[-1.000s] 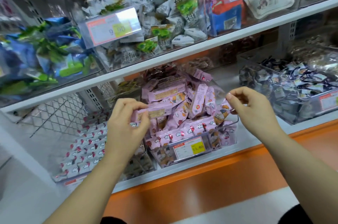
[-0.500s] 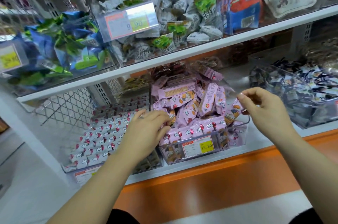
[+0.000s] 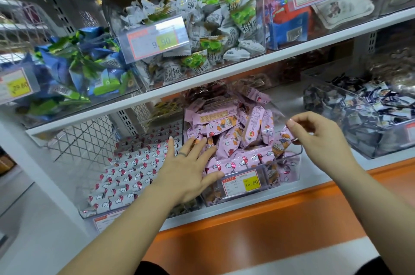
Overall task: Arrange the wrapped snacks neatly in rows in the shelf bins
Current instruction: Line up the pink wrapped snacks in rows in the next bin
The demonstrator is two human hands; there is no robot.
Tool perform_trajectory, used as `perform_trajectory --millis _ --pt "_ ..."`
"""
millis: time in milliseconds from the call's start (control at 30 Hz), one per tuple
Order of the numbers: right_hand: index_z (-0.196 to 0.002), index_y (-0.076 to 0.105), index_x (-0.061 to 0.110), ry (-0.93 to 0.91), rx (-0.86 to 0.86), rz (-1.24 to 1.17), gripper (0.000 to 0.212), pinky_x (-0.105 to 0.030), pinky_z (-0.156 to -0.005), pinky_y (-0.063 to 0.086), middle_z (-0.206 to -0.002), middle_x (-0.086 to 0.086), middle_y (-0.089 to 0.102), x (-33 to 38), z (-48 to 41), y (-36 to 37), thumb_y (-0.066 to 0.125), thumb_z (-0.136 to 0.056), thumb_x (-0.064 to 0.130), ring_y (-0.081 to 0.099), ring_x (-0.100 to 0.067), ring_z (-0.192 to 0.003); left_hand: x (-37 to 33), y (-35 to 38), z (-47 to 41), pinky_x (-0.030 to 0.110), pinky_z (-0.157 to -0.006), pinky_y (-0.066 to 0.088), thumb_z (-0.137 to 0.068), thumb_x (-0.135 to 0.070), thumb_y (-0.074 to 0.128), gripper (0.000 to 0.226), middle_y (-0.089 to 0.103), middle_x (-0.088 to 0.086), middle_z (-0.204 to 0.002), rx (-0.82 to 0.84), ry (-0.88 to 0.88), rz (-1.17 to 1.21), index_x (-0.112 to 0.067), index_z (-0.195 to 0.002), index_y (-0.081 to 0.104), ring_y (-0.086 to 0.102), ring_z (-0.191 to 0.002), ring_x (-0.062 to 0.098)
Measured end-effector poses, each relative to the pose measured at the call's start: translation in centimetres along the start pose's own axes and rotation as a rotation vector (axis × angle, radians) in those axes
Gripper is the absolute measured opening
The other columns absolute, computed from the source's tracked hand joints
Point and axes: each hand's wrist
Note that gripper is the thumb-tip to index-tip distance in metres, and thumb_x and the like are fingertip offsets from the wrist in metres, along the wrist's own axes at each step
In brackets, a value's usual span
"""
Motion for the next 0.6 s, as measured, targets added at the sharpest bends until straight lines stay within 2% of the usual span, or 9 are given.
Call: perform_trajectory --millis 67,167,267,400,500,600 --pt "-0.084 0.063 0.02 0.004 0.009 0.003 0.007 -0.02 -0.066 0.05 -0.078 0.004 0.064 0.1 0.0 -0.1 0.061 -0.09 0.02 0.063 -0.019 -0.078 -0.2 -0.2 -0.4 0.059 -0.111 -0.017 -0.074 -0.077 -0.008 0.084 -0.018 -0.007 -0.157 0.033 -0.02 0.003 -0.038 -0.148 -0.013 -0.016 -0.145 0.019" --pt "-0.082 0.063 0.022 -0.003 0.042 0.019 0.005 -0.013 -0.065 0.045 -0.078 0.008 0.064 0.3 0.2 -0.2 0.066 -0.086 0.02 0.063 -0.014 -0.077 -0.4 -0.8 -0.6 0.059 -0.11 -0.018 -0.068 -0.079 -0.008 0.091 -0.019 -0.007 -0.157 0.084 -0.041 0.072 -0.037 -0.149 -0.01 -0.017 -0.145 0.018" --pt "-0.082 0.065 0.021 -0.013 0.067 0.066 0.004 -0.012 -0.065 0.043 -0.077 0.012 0.064 0.5 0.4 -0.4 0.067 -0.086 0.02 0.062 -0.006 -0.077 -0.2 -1.3 -0.3 0.056 -0.112 -0.017 -0.07 -0.076 -0.009 0.087 -0.01 -0.006 -0.159 0.025 -0.021 0.104 -0.039 -0.149 -0.004 -0.013 -0.146 0.016" --pt "-0.081 0.065 0.02 -0.04 -0.021 0.046 0.007 -0.017 -0.069 0.044 -0.077 0.013 0.064 0.5 0.1 -0.8 0.063 -0.088 0.018 0.06 -0.004 -0.079 0.2 -0.8 0.2 0.052 -0.112 -0.019 -0.074 -0.075 -0.009 0.083 -0.002 -0.008 -0.16 -0.073 0.021 0.099 -0.041 -0.148 -0.001 -0.007 -0.146 0.014" --pt "-0.083 0.065 0.02 -0.037 -0.111 0.001 0.006 -0.016 -0.068 0.045 -0.076 0.013 0.063 0.5 -0.1 -1.3 0.062 -0.089 0.019 0.06 -0.004 -0.078 0.5 -0.8 0.3 0.047 -0.112 -0.016 -0.079 -0.074 0.003 0.078 0.02 -0.011 -0.156 -0.211 0.073 0.154 -0.039 -0.147 0.022 0.012 -0.145 0.012" --pt "-0.085 0.065 0.02 -0.05 -0.181 -0.029 0.005 -0.008 -0.063 0.042 -0.076 0.011 0.063 0.6 -0.2 -1.5 0.062 -0.089 0.02 0.058 -0.003 -0.075 -0.1 -1.7 0.0 0.045 -0.115 -0.005 -0.087 -0.064 0.02 0.061 0.045 -0.013 -0.139 -0.397 0.15 0.24 -0.035 -0.13 0.052 0.037 -0.133 0.011"
Point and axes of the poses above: each hand's wrist, its own z-axis away from the middle knuckle, its own y-axis out of the palm, x = y × z
